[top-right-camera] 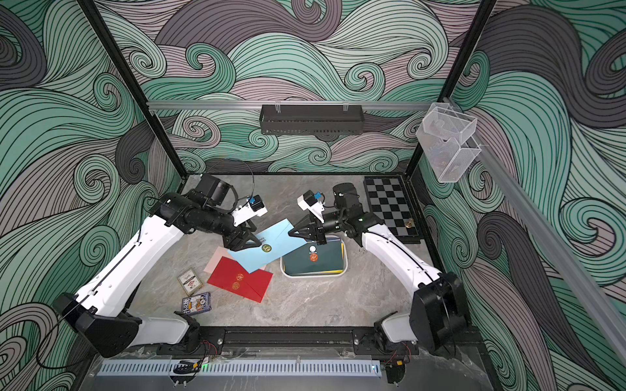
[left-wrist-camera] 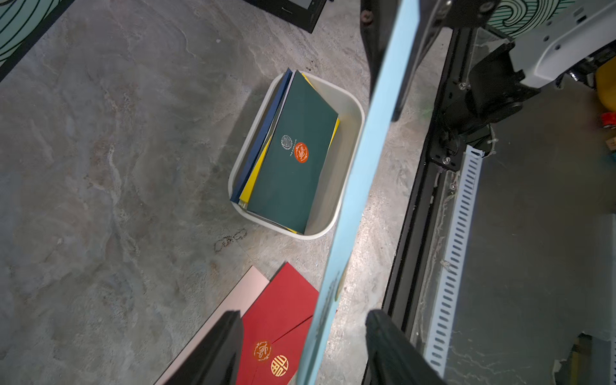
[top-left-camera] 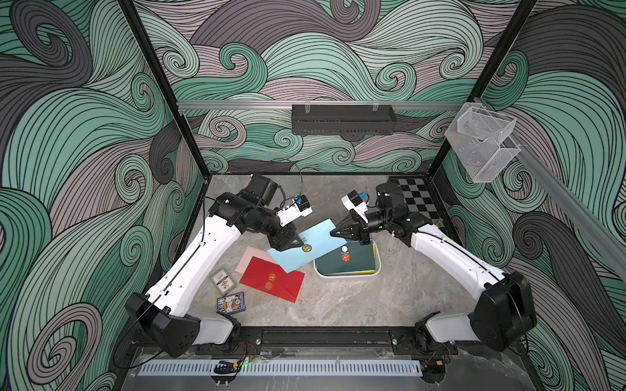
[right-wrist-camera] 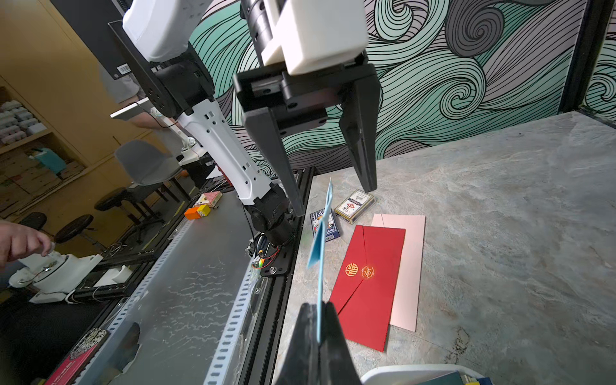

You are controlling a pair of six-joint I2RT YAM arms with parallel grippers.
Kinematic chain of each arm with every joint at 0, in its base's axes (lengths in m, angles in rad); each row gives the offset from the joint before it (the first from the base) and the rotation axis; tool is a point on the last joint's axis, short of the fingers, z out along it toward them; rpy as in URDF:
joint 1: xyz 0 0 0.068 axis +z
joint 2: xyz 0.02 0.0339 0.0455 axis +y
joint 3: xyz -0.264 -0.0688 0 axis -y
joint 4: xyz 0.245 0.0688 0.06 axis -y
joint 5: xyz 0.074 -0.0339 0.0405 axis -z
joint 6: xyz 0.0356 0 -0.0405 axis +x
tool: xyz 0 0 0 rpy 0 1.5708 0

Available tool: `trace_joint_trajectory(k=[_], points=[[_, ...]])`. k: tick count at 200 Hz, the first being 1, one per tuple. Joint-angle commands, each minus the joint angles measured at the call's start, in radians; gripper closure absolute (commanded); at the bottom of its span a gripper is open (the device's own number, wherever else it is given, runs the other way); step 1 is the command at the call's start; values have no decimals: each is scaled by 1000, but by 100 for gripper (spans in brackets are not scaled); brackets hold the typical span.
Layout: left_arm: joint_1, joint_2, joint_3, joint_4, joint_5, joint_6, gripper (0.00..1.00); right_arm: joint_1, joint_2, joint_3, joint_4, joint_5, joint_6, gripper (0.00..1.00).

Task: Put the sealed envelopes into the storage box
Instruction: Pick up the envelope from the center of the board, then place the envelope in the storage box.

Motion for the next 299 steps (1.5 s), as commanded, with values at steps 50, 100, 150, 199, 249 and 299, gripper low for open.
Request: trace_joint_trajectory(k=[50, 100, 150, 199, 249, 299], points=[[0, 15, 3, -12, 67, -2, 89, 7, 7, 17, -24, -50, -54, 100], [-5, 86, 65, 9, 81, 20, 100, -64, -77, -116, 162, 517, 256, 30], [-129, 420, 350, -108, 18, 64, 100, -430, -119, -279, 144, 829, 688, 30], [-303, 826, 877, -343, -71, 58, 100, -531, -124, -453, 264, 881, 727, 30], [-378, 950, 952, -347, -218, 54, 100, -564, -90, -451, 270, 823, 735, 30], [-379, 980, 938, -347, -254, 42, 100, -564, -84, -457, 283, 797, 744, 32]])
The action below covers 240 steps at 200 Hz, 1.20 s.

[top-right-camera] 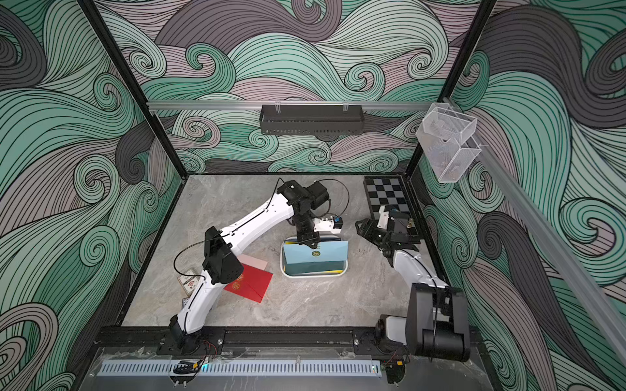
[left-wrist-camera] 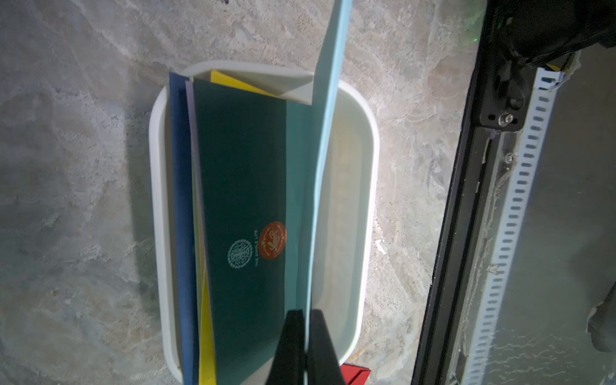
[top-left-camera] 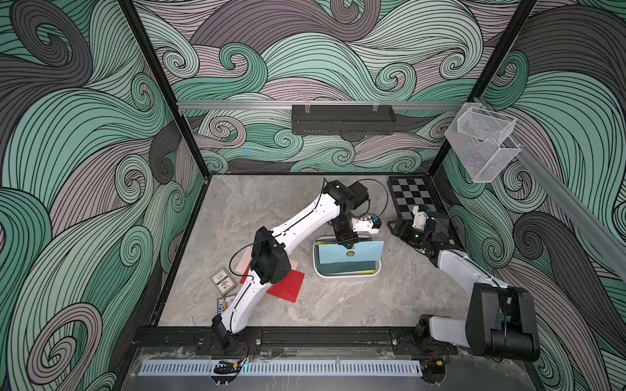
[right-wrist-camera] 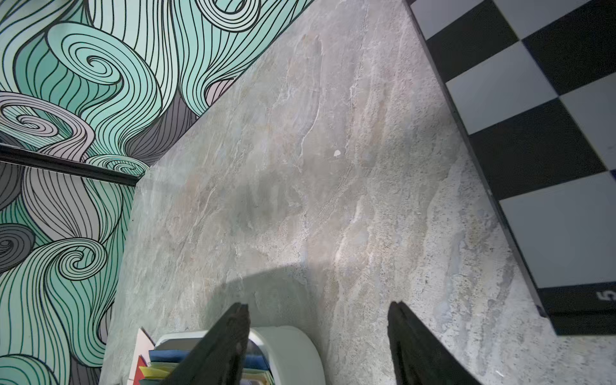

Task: Put the sealed envelopes into the storage box
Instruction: Place the envelope in the storage box.

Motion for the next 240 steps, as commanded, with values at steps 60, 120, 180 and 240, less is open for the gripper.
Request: trace_joint_trajectory(k=[60, 120, 180, 240], points=[[12, 77, 24, -20, -8, -24, 100, -1, 33, 19, 32, -59, 23, 32], [22, 101, 35, -2, -13, -44, 84, -1, 39, 16, 43, -70, 21, 33], [40, 10, 63, 65, -162, -158, 65, 46, 22, 64, -45, -4, -63, 33], [218, -637, -819, 606, -353, -838, 53, 168, 25, 161, -115, 36, -123, 31]])
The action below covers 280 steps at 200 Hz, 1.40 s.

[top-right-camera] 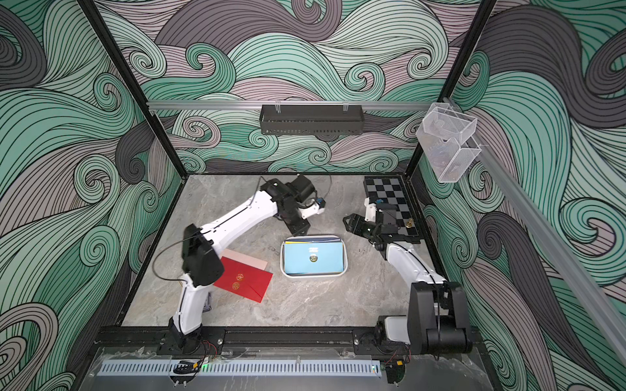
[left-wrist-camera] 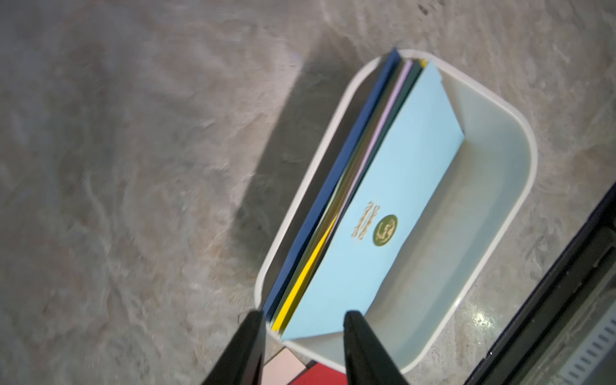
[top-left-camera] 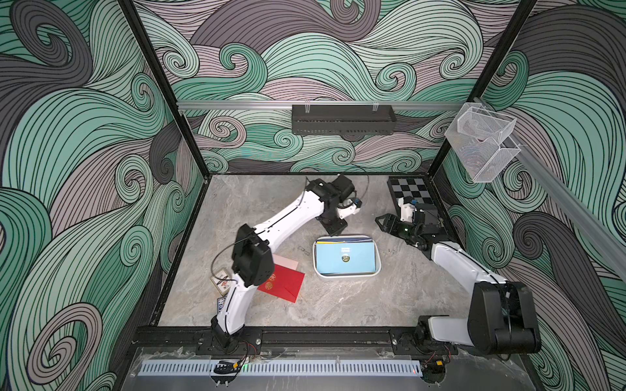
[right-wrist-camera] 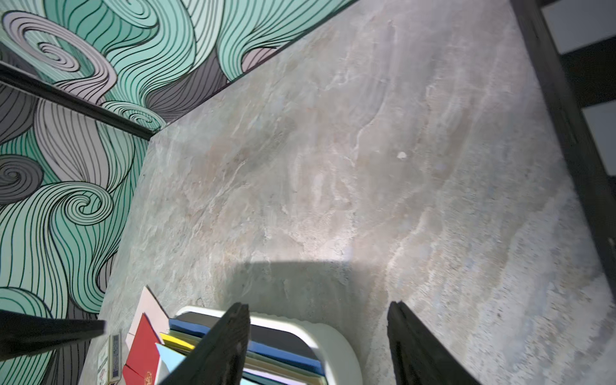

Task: Put the sealed envelopes into the storage box
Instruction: Place the envelope in the storage box, then move the envelope to the center of the board.

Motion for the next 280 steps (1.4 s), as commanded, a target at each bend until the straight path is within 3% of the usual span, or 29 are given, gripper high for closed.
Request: trace_joint_trajectory(k=[1, 20, 53, 82, 113, 162, 196, 240, 280], points=[[99, -271, -306, 236, -93, -403, 53, 12, 1, 32, -37, 11, -29, 31], [181, -461, -569, 261, -62, -580, 53, 31, 6, 37, -22, 11, -21, 31], [204, -661, -893, 283, -106, -735, 46, 61, 12, 49, -11, 9, -7, 30], [232, -648, -1034, 305, -105, -853, 44, 71, 9, 53, -10, 4, -8, 30], [271, -523, -1043, 333, -85, -846, 44, 72, -4, 62, -33, 8, -46, 30], [303, -244, -933, 413, -35, -800, 44, 72, -36, 79, -57, 22, -63, 29], [314, -71, -762, 416, -62, -737, 44, 72, -57, 87, -75, 34, -81, 28], [340, 197, -318, 302, -77, -604, 44, 71, -49, 104, -100, 33, -84, 28], [340, 346, 87, 170, -28, -440, 41, 74, 21, 152, -135, -2, -72, 29]])
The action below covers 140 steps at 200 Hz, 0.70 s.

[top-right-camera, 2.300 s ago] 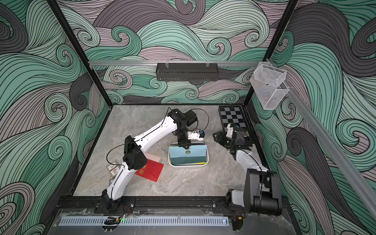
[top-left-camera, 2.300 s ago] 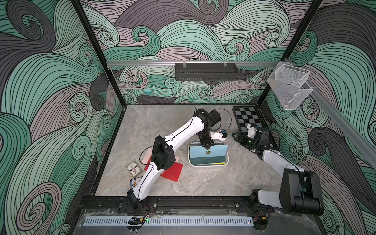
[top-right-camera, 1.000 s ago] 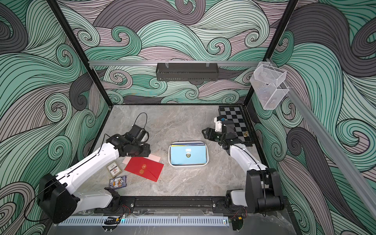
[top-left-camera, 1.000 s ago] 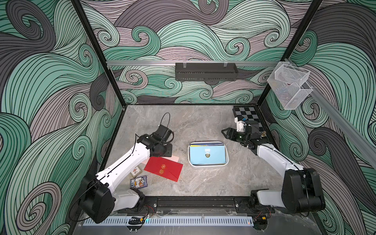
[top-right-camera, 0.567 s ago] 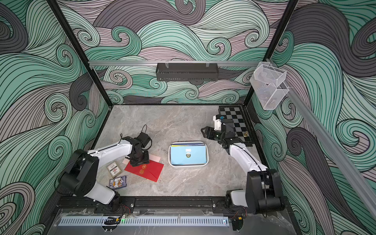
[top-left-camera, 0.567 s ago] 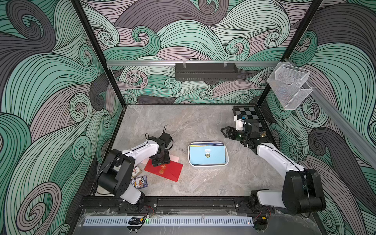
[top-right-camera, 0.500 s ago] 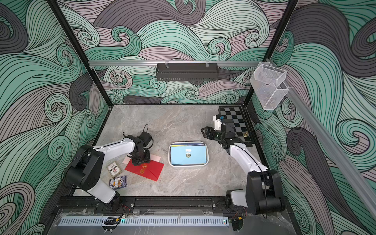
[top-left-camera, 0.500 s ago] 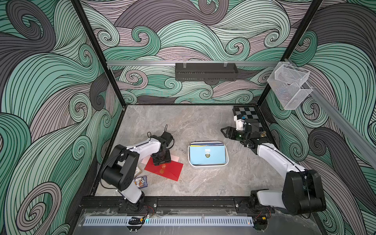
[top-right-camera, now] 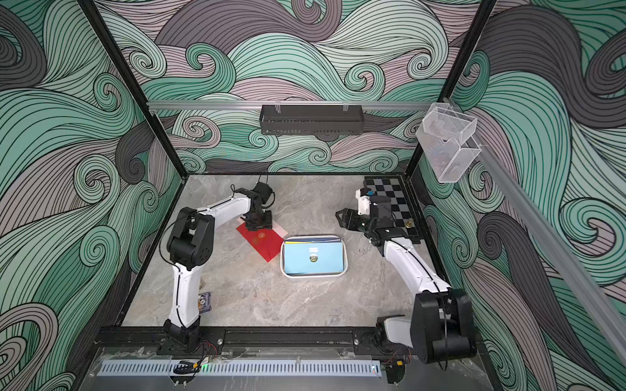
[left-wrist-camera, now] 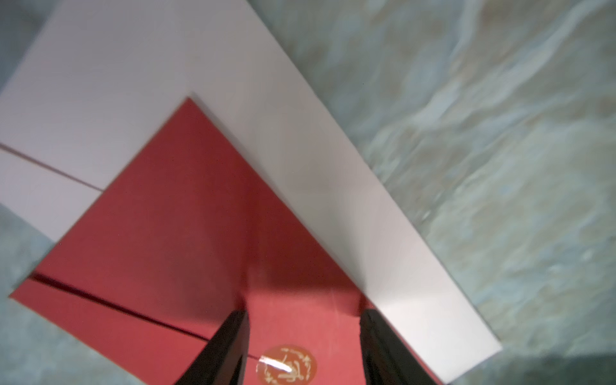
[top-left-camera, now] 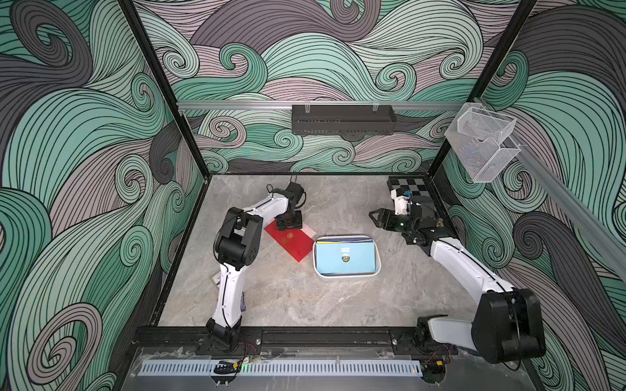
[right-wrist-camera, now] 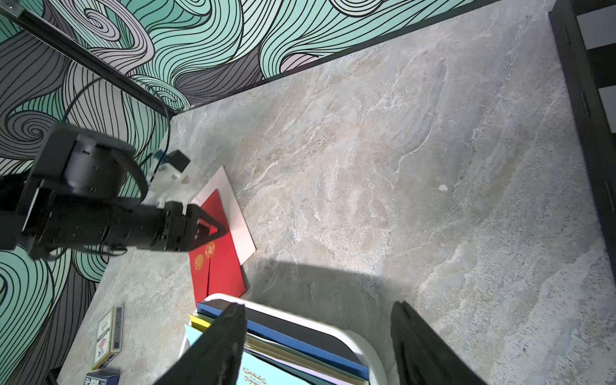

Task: Put the sealed envelopes into the storage box
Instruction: Move the envelope to the center of the board.

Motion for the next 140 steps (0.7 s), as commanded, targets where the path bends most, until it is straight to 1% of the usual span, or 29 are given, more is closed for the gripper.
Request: trace_joint_trajectory(k=[1, 13, 22, 32, 47, 54, 70, 86, 101, 108, 120, 140], points=[[5, 43, 191, -115, 38, 145, 41, 5, 51, 51, -38, -28, -1, 29], [7, 31, 214, -131, 29, 165, 41, 11, 96, 94, -72, -53, 5, 30], [12, 1, 191, -134, 14, 160, 41, 21, 138, 136, -102, -71, 6, 31], [25, -56, 127, -105, 9, 127, 41, 48, 197, 193, -142, -90, -1, 32], [62, -154, -32, -41, 30, 37, 41, 93, 306, 299, -218, -132, -10, 32], [87, -201, -114, -7, 67, -10, 41, 116, 365, 355, -264, -152, -16, 33], [150, -283, -304, 104, 203, -88, 41, 180, 492, 480, -335, -204, -25, 36], [184, -322, -426, 169, 278, -113, 43, 249, 595, 581, -358, -222, -28, 37], [200, -321, -476, 189, 289, -123, 43, 303, 691, 673, -367, -228, -15, 38], [208, -313, -492, 203, 313, -121, 45, 325, 736, 723, -380, -232, -10, 38], [219, -307, -510, 236, 350, -127, 47, 357, 811, 801, -397, -234, 0, 40], [224, -304, -522, 275, 362, -135, 49, 394, 920, 934, -441, -262, 4, 41]])
